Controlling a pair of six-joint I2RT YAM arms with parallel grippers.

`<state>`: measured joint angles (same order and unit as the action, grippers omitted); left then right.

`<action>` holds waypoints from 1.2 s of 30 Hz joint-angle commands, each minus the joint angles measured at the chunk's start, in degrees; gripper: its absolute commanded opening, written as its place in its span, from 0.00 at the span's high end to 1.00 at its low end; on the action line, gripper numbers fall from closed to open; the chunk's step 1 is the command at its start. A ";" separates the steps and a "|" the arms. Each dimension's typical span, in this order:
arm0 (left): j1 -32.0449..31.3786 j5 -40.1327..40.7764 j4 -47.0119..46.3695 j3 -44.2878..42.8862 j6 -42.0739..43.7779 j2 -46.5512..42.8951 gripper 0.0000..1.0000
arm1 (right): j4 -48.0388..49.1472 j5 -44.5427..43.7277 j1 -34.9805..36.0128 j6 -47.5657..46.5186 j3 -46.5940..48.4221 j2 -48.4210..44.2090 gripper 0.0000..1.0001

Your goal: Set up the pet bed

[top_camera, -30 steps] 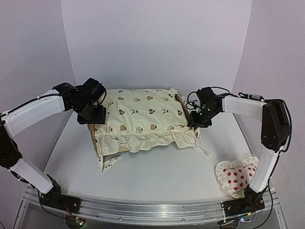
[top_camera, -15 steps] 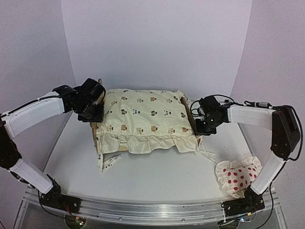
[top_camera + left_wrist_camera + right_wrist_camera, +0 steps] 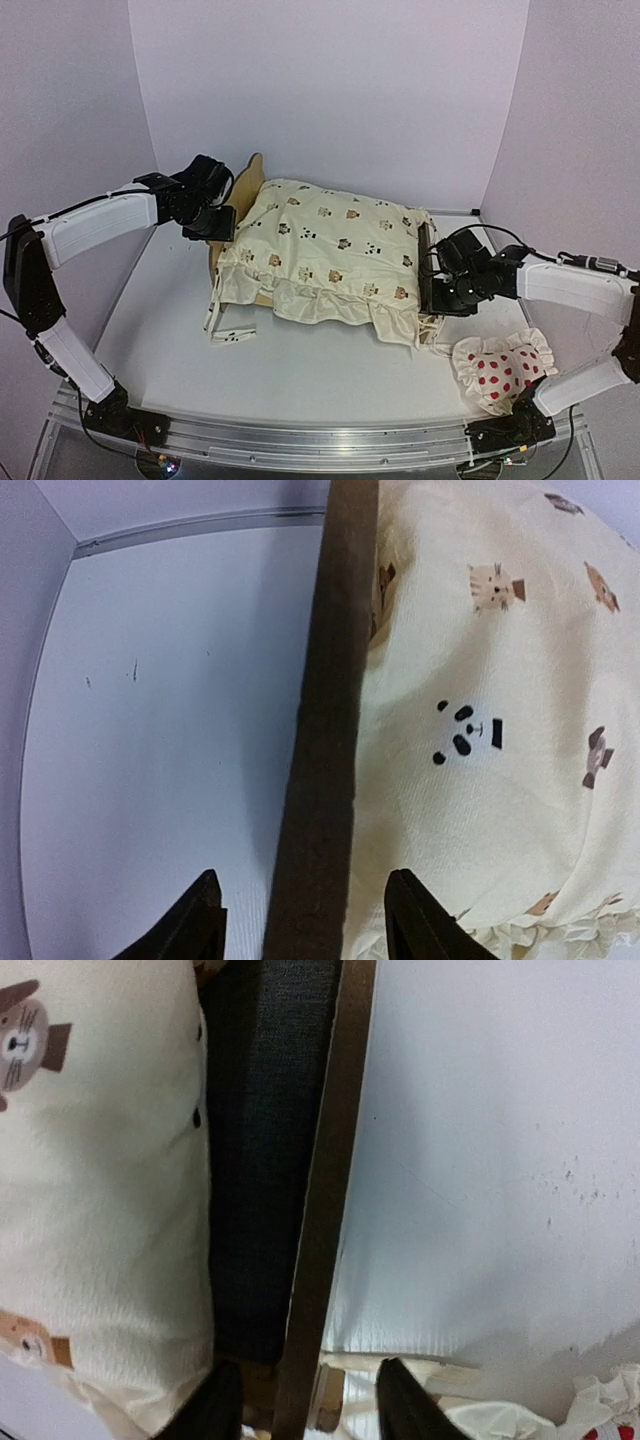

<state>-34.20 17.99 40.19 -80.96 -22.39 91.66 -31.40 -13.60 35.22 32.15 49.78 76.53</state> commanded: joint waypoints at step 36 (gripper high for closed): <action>0.81 -0.77 11.34 17.89 -5.27 -41.00 0.00 | 23.23 7.60 31.31 -0.34 65.16 57.17 0.29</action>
<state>-33.69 17.86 52.57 -65.91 -29.38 54.04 -16.84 -4.74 66.30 29.03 110.95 131.04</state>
